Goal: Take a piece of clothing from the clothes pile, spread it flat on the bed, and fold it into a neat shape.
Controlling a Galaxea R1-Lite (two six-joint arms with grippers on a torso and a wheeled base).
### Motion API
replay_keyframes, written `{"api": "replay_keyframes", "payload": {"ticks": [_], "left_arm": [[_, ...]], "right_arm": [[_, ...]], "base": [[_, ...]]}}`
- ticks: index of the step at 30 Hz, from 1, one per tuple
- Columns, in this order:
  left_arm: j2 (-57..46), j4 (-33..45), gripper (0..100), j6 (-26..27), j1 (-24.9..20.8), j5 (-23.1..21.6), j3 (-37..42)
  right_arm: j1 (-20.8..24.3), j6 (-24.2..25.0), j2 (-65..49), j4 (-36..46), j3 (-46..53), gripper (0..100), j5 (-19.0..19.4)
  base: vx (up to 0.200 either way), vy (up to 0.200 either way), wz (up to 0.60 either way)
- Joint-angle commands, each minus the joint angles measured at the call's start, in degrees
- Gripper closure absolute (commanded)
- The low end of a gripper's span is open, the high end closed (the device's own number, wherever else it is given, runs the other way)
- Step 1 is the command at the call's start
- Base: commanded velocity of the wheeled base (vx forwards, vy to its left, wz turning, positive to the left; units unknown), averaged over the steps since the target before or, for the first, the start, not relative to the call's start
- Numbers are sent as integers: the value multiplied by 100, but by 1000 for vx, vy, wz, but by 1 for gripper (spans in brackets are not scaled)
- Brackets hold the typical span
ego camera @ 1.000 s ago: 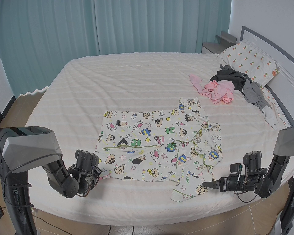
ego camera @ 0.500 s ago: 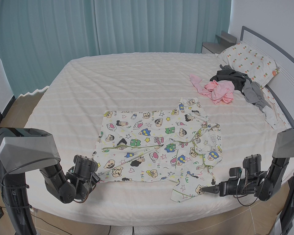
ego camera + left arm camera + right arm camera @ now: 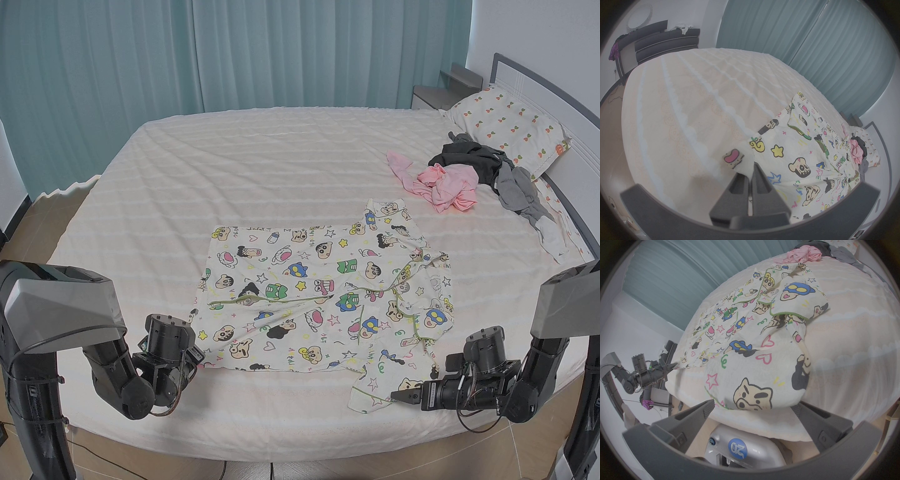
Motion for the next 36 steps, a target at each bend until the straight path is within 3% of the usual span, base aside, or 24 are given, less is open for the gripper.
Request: {"api": "replay_keyframes", "payload": {"ticks": [1, 4, 5, 6, 13, 23, 31, 36], "left_arm": [[100, -71, 100, 1, 17, -10, 62], [100, -71, 100, 1, 17, -10, 62], [100, -71, 100, -8, 17, -10, 62], [100, -71, 100, -8, 17, -10, 62], [100, -71, 100, -8, 17, -10, 62], [117, -71, 100, -8, 8, -10, 62], [223, -80, 100, 1, 17, -19, 45], [267, -80, 100, 1, 17, -19, 27]], "right_arm": [[265, 138, 222, -2, -165, 0, -269], [309, 226, 213, -28, -183, 0, -339], [424, 524, 231, -54, -315, 0, -532], [432, 586, 231, -54, -350, 100, -603], [424, 656, 55, -54, -455, 100, -831], [371, 665, -498, 253, -657, 100, -796], [204, 700, -1272, 2345, -1976, 100, -445], [186, 1122, -1606, 3857, -2916, 100, -321]], "base": [[0, 0, 0], [0, 0, 0], [0, 0, 0], [0, 0, 0], [0, 0, 0], [0, 0, 0], [0, 0, 0], [0, 0, 0]]}}
